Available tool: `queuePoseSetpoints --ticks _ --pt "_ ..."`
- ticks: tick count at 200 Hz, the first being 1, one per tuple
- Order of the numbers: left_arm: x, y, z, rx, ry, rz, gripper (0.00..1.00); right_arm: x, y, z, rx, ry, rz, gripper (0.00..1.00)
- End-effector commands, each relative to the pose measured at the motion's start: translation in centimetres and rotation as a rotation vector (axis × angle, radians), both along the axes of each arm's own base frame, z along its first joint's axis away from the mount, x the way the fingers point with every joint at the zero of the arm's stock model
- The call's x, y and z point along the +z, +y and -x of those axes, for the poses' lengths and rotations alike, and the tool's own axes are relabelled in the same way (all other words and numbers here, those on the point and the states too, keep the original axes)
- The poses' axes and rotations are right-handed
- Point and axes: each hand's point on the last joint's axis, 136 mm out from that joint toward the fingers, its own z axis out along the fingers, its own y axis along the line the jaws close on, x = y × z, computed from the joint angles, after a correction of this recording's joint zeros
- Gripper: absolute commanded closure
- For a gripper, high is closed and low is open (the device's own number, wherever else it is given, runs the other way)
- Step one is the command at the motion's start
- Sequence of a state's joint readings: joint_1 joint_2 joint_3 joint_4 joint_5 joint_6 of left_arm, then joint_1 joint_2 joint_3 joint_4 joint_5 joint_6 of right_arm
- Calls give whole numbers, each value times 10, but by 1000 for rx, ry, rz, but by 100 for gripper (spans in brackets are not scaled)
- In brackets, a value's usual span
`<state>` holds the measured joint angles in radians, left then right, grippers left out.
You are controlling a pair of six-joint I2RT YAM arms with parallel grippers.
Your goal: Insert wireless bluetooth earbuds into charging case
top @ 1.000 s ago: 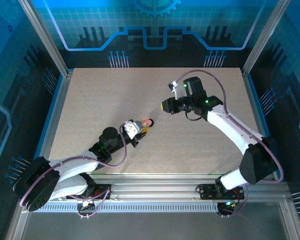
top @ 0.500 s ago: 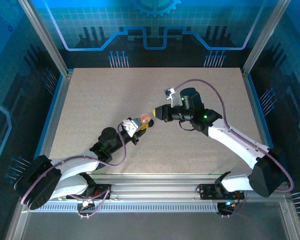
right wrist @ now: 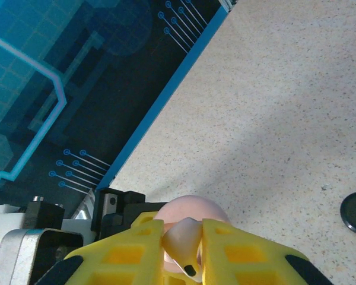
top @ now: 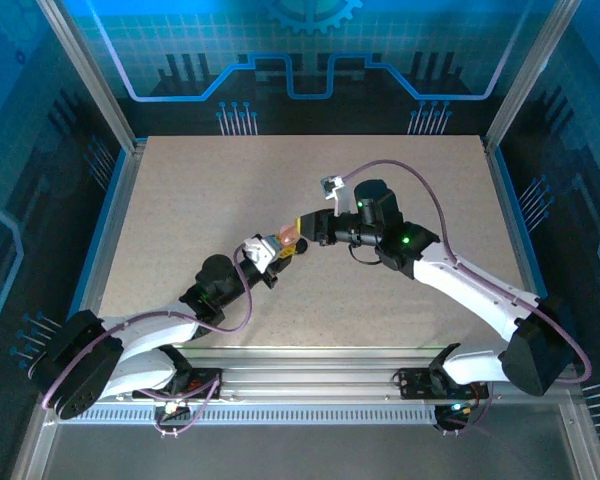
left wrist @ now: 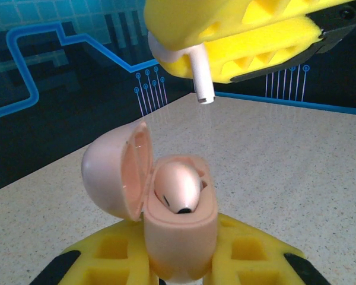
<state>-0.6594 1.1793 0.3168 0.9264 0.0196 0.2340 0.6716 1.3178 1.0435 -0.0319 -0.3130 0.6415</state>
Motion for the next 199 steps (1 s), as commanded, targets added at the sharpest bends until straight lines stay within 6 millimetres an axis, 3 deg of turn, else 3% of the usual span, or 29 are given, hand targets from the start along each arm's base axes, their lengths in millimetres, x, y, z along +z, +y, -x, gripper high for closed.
queuePoseSetpoints --ticks 1,199 --pt "6 0 2 4 -12 40 93 -1 7 1 -2 -4 -10 79" --pt "16 1 -1 18 -39 82 93 -22 26 4 16 27 3 79"
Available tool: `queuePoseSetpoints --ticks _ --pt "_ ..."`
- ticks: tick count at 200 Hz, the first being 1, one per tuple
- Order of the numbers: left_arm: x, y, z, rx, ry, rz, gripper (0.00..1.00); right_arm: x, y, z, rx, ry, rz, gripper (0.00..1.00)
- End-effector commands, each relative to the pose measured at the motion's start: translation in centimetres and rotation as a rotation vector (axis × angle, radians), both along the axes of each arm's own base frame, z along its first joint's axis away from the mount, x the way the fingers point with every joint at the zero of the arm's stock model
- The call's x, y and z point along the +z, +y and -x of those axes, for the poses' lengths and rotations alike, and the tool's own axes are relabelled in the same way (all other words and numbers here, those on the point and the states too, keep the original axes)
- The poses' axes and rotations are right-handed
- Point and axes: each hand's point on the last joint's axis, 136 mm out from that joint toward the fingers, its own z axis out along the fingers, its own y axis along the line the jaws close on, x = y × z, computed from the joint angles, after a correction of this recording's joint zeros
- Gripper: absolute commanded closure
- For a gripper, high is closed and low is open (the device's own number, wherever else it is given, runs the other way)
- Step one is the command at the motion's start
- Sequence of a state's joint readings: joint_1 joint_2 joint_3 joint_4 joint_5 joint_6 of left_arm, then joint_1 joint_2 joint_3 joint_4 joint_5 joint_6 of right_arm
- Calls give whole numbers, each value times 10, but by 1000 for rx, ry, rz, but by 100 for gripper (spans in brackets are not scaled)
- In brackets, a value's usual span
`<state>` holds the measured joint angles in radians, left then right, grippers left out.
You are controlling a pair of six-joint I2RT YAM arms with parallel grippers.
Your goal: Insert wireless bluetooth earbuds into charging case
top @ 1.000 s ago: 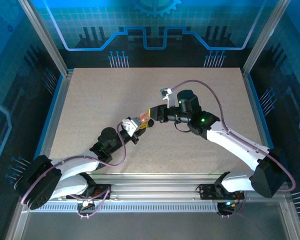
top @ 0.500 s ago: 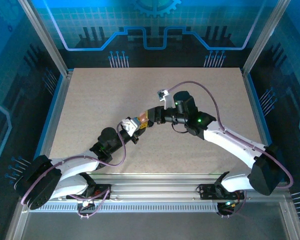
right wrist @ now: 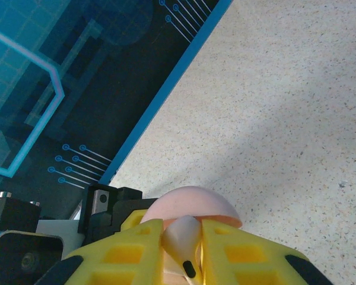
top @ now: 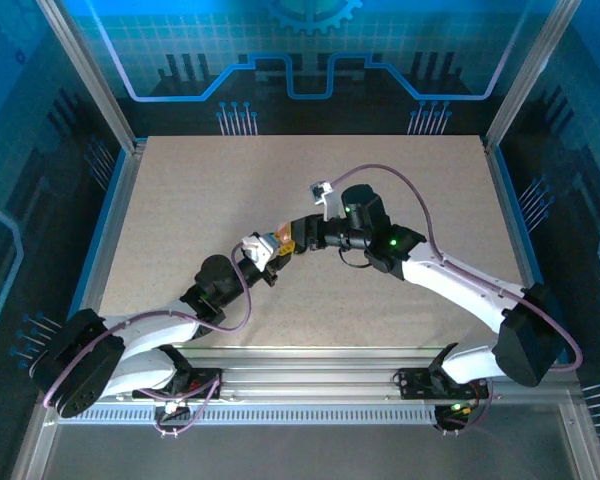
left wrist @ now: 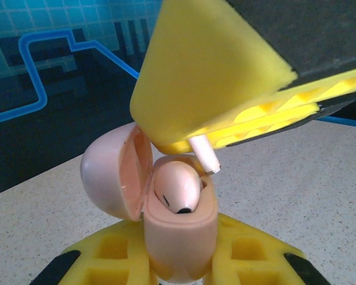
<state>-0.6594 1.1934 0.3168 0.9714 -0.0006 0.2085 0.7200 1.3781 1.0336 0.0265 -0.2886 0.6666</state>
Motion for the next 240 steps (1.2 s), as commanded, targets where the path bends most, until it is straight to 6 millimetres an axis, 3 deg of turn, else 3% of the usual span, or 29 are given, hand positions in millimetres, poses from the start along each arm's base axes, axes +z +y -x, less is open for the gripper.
queuePoseSetpoints --ticks 1,37,160,240 --pt "10 -1 2 -1 -32 43 93 -4 5 2 -1 1 -2 79" --pt "10 -1 1 1 -24 54 93 9 1 1 -32 -60 -19 79" --pt "16 -5 4 -31 -4 113 93 21 7 -5 -96 -203 -43 79" --pt "25 -2 6 -25 -12 150 93 3 12 2 -74 -207 24 79"
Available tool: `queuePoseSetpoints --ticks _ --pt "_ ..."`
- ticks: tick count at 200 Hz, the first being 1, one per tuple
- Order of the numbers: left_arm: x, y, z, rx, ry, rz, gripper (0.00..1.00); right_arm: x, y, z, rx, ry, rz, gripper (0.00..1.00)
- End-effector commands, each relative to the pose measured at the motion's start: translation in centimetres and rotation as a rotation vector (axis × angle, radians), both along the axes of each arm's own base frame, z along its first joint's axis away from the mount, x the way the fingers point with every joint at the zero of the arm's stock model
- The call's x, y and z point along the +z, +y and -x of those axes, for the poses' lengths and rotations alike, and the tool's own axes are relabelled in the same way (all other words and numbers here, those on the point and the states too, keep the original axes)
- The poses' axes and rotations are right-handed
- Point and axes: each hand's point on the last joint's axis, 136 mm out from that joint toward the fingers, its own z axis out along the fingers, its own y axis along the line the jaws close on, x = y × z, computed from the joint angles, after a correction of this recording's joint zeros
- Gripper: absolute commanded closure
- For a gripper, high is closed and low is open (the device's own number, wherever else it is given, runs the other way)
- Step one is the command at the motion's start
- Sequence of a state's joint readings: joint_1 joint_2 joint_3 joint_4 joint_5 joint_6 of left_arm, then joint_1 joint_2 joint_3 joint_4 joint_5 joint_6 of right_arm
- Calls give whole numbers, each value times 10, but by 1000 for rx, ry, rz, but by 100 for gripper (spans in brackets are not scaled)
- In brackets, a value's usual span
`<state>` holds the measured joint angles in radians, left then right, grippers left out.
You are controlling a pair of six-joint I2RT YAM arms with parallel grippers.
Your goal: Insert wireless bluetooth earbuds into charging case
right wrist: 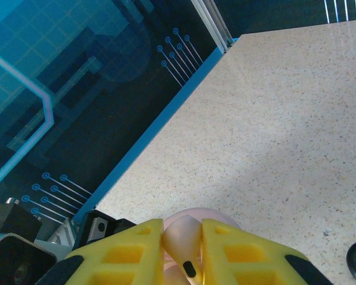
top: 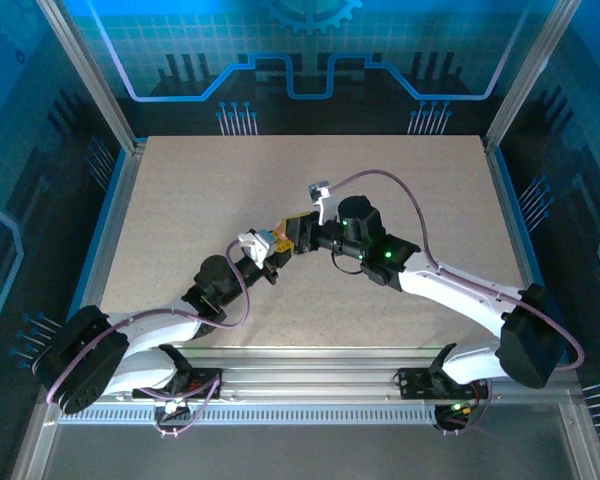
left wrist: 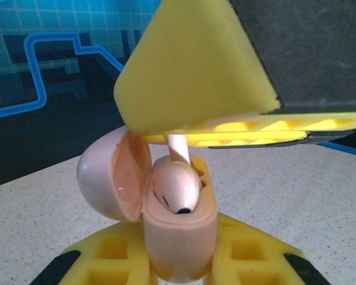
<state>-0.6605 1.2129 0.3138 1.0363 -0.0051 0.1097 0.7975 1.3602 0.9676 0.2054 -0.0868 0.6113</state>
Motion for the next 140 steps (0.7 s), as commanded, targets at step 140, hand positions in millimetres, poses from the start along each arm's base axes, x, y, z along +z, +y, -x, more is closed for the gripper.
queuePoseSetpoints --ticks 140 --pt "25 3 6 1 -62 74 93 -25 -3 15 5 -15 71 78"
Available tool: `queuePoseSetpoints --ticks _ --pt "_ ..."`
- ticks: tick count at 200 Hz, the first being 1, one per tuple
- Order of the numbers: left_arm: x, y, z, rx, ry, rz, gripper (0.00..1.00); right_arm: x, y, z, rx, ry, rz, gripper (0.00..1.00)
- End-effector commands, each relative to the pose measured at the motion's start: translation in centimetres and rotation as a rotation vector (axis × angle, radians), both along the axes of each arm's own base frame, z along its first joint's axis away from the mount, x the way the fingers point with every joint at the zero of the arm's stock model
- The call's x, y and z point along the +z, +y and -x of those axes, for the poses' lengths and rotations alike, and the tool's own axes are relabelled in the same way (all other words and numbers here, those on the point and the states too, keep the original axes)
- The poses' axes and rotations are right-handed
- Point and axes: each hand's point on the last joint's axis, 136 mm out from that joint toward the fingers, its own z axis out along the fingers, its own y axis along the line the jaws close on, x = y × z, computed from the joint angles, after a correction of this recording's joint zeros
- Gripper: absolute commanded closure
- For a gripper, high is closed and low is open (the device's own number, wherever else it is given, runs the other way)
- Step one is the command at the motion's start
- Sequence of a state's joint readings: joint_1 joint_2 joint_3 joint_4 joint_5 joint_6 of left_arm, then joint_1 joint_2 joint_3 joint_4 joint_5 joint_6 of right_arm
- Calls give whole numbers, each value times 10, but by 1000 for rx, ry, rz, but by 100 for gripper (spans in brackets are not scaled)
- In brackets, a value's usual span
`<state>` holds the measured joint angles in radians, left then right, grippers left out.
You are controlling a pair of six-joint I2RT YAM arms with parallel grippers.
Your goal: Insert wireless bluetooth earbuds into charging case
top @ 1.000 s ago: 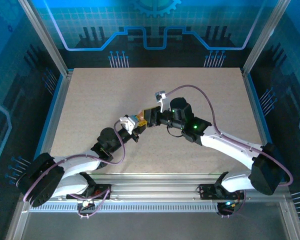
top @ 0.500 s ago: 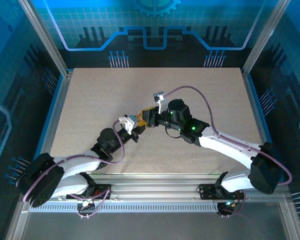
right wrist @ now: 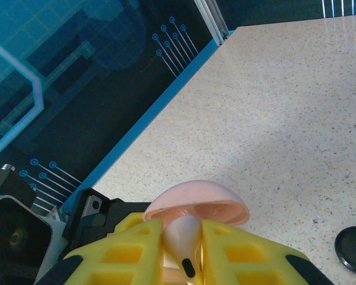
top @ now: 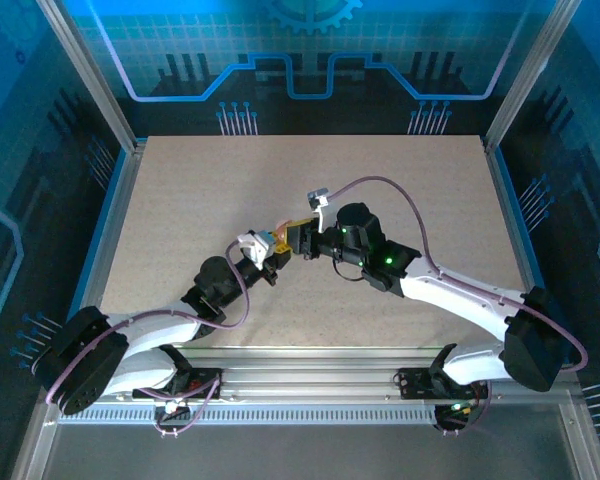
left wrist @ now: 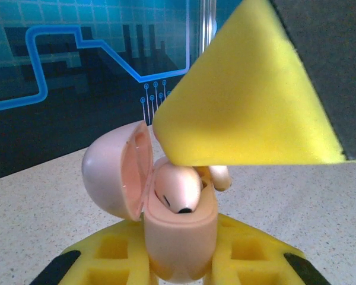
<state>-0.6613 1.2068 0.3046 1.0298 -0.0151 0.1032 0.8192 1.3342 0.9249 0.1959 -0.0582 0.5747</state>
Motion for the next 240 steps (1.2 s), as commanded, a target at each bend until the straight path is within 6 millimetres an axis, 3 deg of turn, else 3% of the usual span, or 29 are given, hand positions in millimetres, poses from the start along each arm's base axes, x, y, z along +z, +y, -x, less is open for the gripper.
queuePoseSetpoints --ticks 1,77,124,186,240 --pt "29 1 5 -8 -75 75 93 -12 1 5 -1 2 27 78" --pt "28 0 9 -31 -27 123 93 46 -8 4 -10 -184 -25 78" --pt "35 -1 12 -56 -9 177 93 44 3 0 19 -200 -17 78" --pt "36 1 14 -53 -5 178 93 60 13 -3 40 -245 -64 78" --pt "39 0 14 -57 -7 183 93 53 23 -4 70 -217 -79 78"
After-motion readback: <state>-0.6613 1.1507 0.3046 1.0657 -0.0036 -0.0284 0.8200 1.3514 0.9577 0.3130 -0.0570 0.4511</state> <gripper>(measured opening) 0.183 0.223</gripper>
